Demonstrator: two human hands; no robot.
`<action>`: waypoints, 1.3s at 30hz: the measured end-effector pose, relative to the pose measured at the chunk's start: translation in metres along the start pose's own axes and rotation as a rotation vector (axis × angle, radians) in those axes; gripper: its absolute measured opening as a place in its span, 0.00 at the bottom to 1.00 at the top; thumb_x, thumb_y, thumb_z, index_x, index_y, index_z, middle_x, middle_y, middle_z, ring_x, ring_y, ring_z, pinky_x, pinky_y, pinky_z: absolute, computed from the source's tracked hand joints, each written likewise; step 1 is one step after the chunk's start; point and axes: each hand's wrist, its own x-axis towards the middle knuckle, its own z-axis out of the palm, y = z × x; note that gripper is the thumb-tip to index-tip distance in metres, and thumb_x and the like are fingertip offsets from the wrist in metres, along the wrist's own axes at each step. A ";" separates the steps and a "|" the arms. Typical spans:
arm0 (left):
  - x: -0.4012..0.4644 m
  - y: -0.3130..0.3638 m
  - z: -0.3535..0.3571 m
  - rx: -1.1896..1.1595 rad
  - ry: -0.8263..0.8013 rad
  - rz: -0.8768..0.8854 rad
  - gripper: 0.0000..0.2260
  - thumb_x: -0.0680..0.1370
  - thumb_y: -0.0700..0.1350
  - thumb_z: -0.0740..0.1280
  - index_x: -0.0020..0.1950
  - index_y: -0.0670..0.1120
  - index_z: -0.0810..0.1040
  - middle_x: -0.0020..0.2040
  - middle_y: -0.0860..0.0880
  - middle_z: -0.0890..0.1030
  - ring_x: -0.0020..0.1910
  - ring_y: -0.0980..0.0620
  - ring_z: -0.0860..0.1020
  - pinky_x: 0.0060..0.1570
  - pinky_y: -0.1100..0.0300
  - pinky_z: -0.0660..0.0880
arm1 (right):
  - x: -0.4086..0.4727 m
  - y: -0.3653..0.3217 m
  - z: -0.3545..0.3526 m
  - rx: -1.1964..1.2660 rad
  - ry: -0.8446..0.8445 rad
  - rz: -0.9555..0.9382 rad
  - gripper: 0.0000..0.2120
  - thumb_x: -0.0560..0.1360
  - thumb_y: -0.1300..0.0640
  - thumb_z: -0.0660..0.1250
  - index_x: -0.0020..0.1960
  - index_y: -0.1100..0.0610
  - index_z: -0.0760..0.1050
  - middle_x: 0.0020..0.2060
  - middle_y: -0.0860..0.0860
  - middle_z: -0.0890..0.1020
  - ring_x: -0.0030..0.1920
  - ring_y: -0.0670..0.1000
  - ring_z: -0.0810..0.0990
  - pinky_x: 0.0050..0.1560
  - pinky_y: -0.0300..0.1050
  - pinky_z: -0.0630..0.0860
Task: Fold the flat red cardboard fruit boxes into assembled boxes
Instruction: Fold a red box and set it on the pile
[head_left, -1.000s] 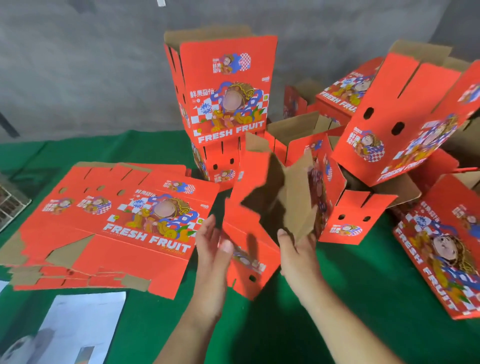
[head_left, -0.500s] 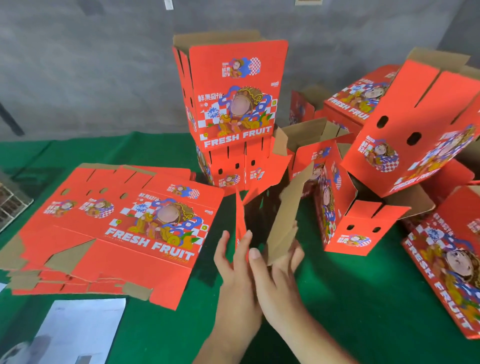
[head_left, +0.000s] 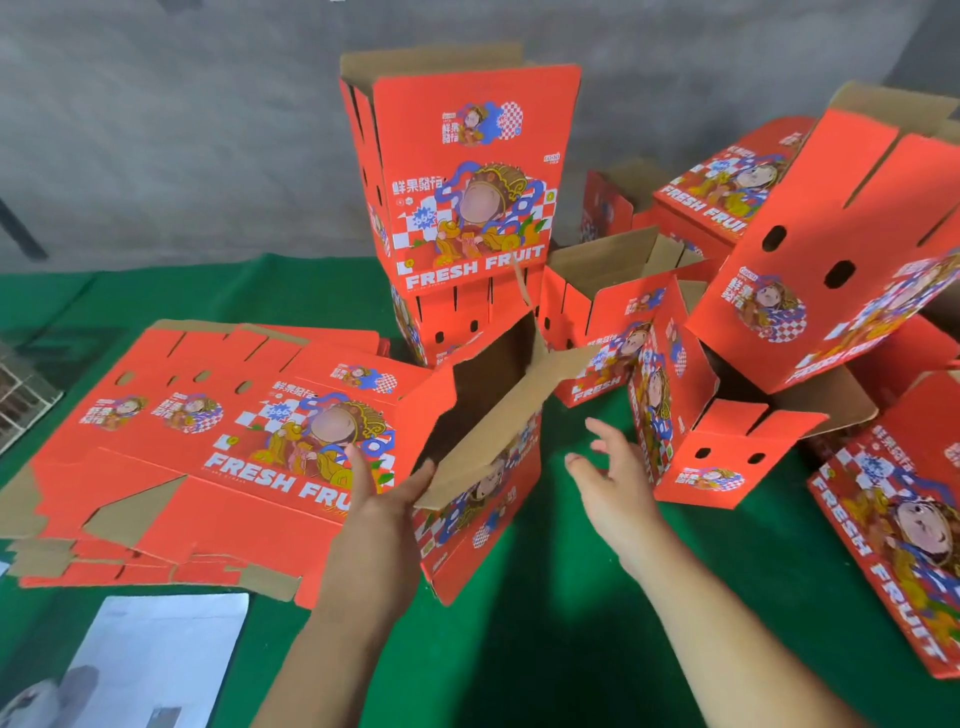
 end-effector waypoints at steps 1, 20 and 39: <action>0.001 0.003 -0.002 0.016 -0.025 -0.028 0.29 0.82 0.32 0.58 0.79 0.58 0.70 0.84 0.38 0.41 0.70 0.36 0.74 0.55 0.49 0.77 | 0.004 0.000 0.000 0.001 0.001 0.004 0.25 0.80 0.52 0.68 0.75 0.40 0.68 0.64 0.47 0.71 0.48 0.39 0.76 0.44 0.34 0.69; 0.006 -0.013 0.005 -0.351 -0.055 0.086 0.28 0.83 0.53 0.59 0.83 0.48 0.61 0.79 0.47 0.66 0.80 0.49 0.59 0.80 0.49 0.57 | 0.107 -0.056 -0.002 0.369 -0.382 0.084 0.27 0.78 0.64 0.63 0.62 0.31 0.75 0.61 0.46 0.80 0.61 0.50 0.78 0.60 0.53 0.75; 0.025 -0.006 0.002 -0.434 0.171 0.165 0.19 0.76 0.59 0.72 0.65 0.58 0.75 0.56 0.48 0.78 0.57 0.66 0.73 0.68 0.38 0.67 | 0.059 -0.021 -0.068 -0.532 -0.020 -0.426 0.35 0.72 0.18 0.52 0.56 0.44 0.81 0.53 0.41 0.78 0.54 0.49 0.80 0.52 0.51 0.77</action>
